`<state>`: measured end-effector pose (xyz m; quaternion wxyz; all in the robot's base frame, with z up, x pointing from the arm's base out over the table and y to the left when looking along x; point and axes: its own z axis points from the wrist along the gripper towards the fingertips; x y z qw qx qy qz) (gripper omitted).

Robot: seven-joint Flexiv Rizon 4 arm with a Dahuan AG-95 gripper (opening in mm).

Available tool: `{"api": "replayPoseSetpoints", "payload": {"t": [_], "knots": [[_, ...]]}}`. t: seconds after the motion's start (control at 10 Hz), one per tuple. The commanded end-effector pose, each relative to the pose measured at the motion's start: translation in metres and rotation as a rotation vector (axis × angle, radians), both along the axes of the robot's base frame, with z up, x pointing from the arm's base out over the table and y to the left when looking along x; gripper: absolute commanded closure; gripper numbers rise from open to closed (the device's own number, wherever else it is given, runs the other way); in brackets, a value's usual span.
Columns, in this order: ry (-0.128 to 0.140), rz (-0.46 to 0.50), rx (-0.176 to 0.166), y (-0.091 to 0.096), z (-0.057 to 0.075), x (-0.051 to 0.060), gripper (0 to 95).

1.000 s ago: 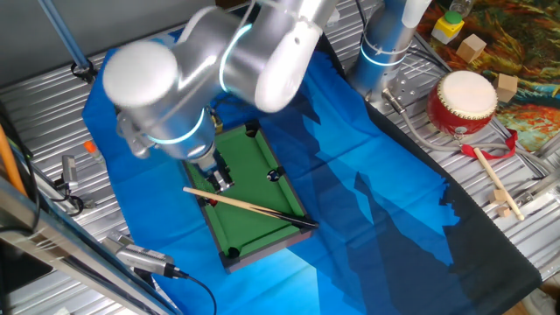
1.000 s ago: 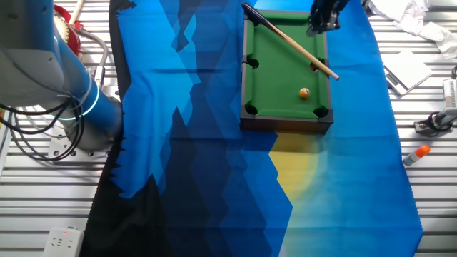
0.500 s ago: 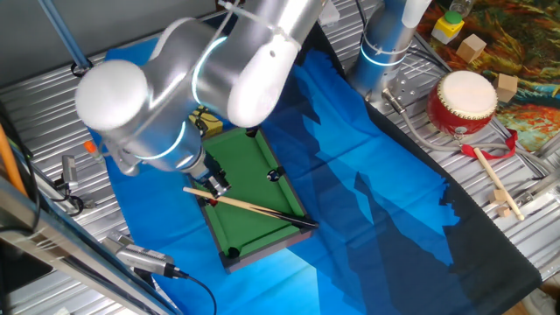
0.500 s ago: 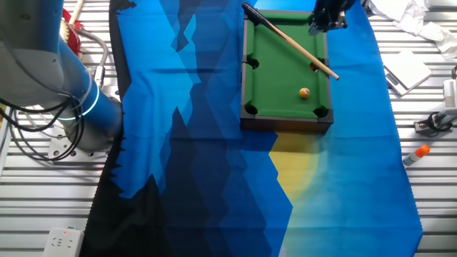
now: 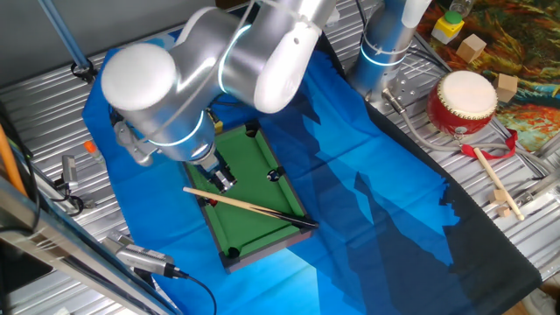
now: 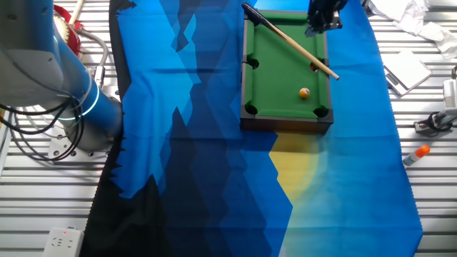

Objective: Hit the pool ball

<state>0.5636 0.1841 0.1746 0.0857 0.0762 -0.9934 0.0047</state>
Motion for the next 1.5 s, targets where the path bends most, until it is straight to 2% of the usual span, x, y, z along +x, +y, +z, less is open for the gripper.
{"api": "replayPoseSetpoints", "payload": {"t": [0.1,0.2,0.5,0.7,0.8,0.9,1.1,1.2,1.4,1.5], "knots": [[0.04,-0.097,-0.02,0.029,0.002,0.008,95.0],[0.036,-0.123,-0.023,0.042,-0.004,0.005,95.0],[0.032,-0.146,-0.017,0.046,-0.007,0.003,95.0],[0.001,-0.138,-0.006,0.046,-0.007,0.003,95.0],[-0.03,-0.185,0.039,0.046,-0.007,0.004,95.0],[-0.031,-0.231,0.097,0.046,-0.008,0.004,95.0],[-0.019,-0.213,0.082,0.046,-0.008,0.004,95.0],[-0.009,-0.211,0.054,0.046,-0.01,0.006,95.0],[-0.013,-0.229,0.024,0.048,-0.017,0.013,95.0],[-0.015,-0.242,0.022,0.048,-0.021,0.016,95.0]]}}
